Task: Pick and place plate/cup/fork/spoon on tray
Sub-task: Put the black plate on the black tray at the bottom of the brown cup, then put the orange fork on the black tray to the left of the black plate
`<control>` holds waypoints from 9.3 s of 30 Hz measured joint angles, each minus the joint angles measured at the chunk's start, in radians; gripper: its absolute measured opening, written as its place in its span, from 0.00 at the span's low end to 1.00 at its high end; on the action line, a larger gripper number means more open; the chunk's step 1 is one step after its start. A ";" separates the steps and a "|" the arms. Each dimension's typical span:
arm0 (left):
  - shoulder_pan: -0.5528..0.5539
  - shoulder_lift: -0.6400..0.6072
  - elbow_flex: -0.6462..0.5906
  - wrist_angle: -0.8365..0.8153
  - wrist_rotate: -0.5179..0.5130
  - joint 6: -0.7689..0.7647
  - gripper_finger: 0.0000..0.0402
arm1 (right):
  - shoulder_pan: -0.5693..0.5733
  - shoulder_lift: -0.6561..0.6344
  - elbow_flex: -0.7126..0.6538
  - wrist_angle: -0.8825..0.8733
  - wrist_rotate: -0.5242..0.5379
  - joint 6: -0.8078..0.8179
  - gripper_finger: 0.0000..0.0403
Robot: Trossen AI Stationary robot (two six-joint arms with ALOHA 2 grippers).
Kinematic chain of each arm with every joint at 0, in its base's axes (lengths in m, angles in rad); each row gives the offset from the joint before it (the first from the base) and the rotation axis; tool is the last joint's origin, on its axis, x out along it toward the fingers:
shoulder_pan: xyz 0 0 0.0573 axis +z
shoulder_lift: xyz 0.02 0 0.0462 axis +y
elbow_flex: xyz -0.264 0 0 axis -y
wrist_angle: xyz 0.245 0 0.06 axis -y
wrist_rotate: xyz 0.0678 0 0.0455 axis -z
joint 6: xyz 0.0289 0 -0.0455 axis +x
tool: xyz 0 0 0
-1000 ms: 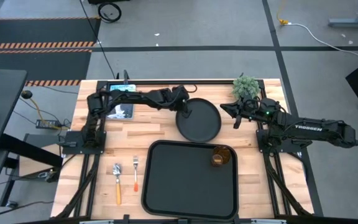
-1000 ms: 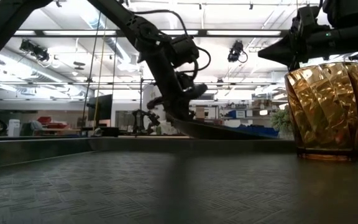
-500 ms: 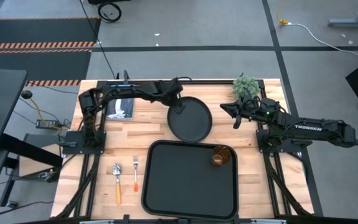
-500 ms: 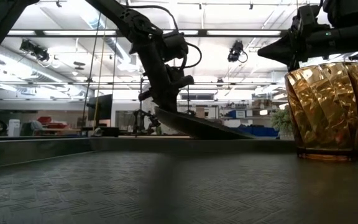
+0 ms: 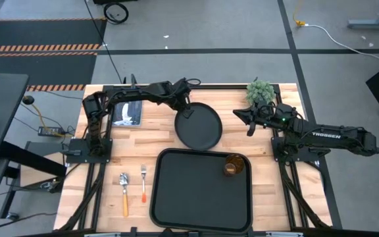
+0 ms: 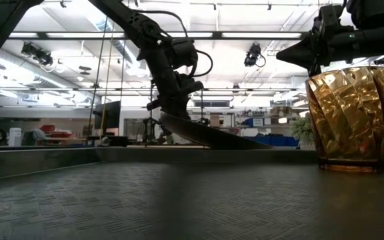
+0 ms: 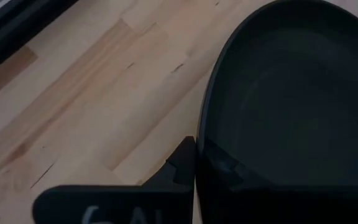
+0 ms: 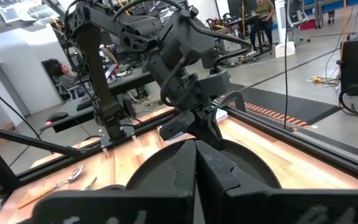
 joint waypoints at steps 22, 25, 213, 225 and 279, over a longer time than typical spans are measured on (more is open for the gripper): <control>0.003 -0.157 0.000 -0.067 0.032 0.084 0.03 | 0.000 0.000 0.000 0.005 -0.004 0.020 0.04; 0.002 -0.188 0.001 -0.081 0.033 0.081 0.03 | 0.000 0.000 0.000 0.006 -0.003 0.020 0.04; -1.021 -0.128 -0.099 -0.714 -0.398 -0.390 0.24 | 0.465 0.278 0.534 -1.026 0.387 -0.067 0.04; -1.017 -0.242 -0.099 -0.761 -0.573 -0.637 0.24 | 0.463 0.272 0.534 -0.989 0.369 -0.221 0.03; -1.062 -0.542 -0.616 -0.249 -0.586 -1.413 0.10 | 0.482 0.008 0.217 -0.503 0.413 -0.332 0.03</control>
